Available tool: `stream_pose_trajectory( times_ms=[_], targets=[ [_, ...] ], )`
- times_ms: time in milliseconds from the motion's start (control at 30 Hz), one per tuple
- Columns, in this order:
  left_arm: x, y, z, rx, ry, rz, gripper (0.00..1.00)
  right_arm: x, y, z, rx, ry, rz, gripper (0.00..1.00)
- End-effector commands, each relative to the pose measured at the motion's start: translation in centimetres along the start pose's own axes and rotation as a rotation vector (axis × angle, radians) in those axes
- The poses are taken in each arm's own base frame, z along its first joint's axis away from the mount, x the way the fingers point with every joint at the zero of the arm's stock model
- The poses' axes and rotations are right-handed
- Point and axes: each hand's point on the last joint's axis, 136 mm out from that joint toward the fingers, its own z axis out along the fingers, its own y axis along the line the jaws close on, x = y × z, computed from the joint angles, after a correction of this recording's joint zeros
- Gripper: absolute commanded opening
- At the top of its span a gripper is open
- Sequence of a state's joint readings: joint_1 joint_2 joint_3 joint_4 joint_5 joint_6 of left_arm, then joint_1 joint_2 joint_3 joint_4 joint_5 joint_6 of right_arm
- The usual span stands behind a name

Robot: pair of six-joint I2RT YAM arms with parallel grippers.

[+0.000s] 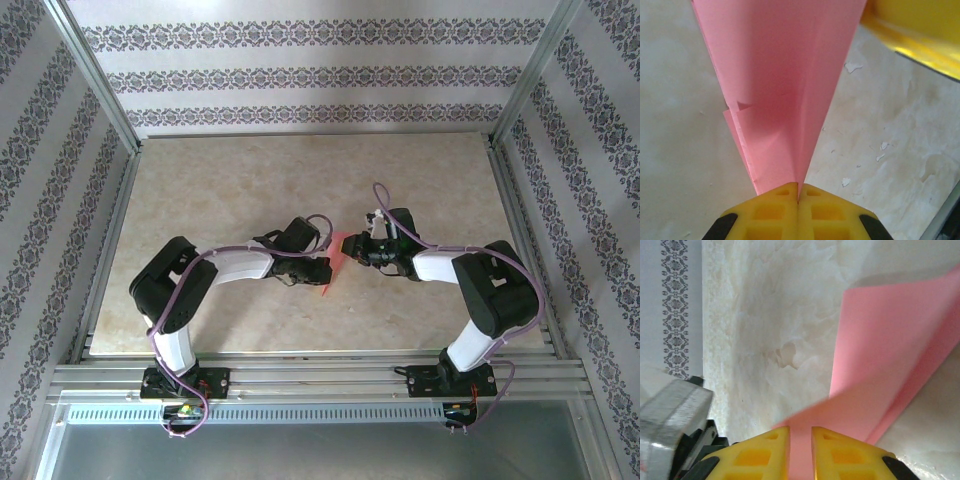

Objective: Fold a paper plane with a square sheet of paper (pick it up from the middle)
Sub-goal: Fold the wing for the fifth time at the center of the table.

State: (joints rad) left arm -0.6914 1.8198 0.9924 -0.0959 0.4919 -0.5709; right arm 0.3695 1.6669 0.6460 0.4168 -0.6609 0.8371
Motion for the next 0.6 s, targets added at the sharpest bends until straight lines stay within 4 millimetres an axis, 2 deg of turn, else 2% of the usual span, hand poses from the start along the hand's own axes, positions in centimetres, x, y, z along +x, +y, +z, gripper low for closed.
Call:
stream_pose_trajectory(
  times_ms=[0, 400, 567],
  targets=[
    [-0.1, -0.1, 0.2, 0.051, 0.023, -0.06, 0.0, 0.2, 0.7, 0.8, -0.034, 0.025, -0.042, 0.19],
    [-0.2, 0.6, 0.4, 0.073, 0.019, -0.148, 0.0, 1.3, 0.0, 2.0, -0.031, 0.078, -0.042, 0.19],
    [-0.1, 0.9, 0.8, 0.065, 0.035, -0.159, 0.0, 1.5, -1.1, 2.2, 0.001, 0.079, -0.021, 0.19]
  ],
)
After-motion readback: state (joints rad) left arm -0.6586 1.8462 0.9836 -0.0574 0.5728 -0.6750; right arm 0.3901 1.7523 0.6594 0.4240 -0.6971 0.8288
